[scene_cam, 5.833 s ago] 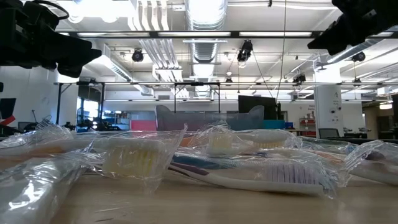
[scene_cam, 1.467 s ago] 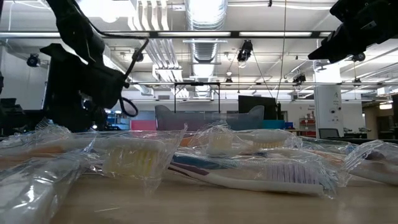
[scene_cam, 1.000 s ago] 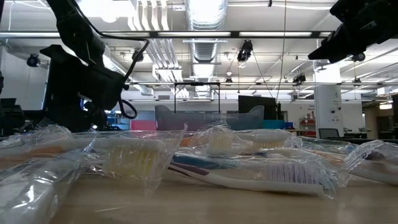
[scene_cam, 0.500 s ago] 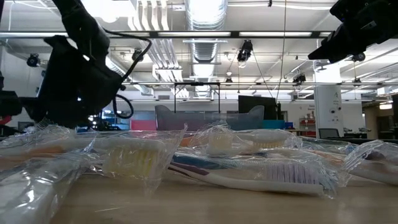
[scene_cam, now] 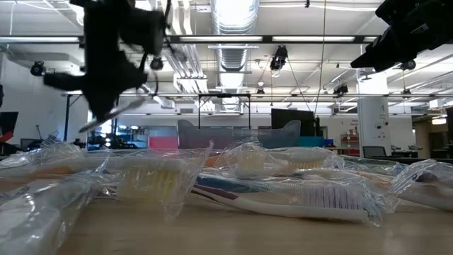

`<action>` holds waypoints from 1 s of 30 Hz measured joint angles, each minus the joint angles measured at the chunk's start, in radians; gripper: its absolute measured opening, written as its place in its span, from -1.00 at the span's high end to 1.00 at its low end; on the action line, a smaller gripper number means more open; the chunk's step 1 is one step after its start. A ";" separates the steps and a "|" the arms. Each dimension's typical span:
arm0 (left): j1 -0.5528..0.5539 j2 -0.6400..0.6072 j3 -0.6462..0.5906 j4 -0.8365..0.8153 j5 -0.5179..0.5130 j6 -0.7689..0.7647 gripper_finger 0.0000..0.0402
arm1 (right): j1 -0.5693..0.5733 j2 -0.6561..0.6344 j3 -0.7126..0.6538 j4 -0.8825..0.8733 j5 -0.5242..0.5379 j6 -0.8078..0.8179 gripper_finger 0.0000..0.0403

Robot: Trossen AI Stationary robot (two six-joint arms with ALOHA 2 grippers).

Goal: Pick & Place Toothbrushes
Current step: Put the purple toothbrush into the pink bin

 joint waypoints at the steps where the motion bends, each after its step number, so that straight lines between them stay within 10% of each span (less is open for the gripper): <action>1: 0.000 -0.013 0.026 0.012 0.000 -0.012 0.86 | 0.000 0.000 0.000 0.000 0.000 0.000 0.96; 20: 0.017 -0.067 0.363 0.841 -0.008 -0.255 0.87 | 0.000 0.000 0.000 0.000 0.000 0.000 0.96; 30: 0.098 0.069 0.596 0.914 -0.008 -0.396 0.87 | 0.000 0.000 0.000 0.000 0.000 0.000 0.96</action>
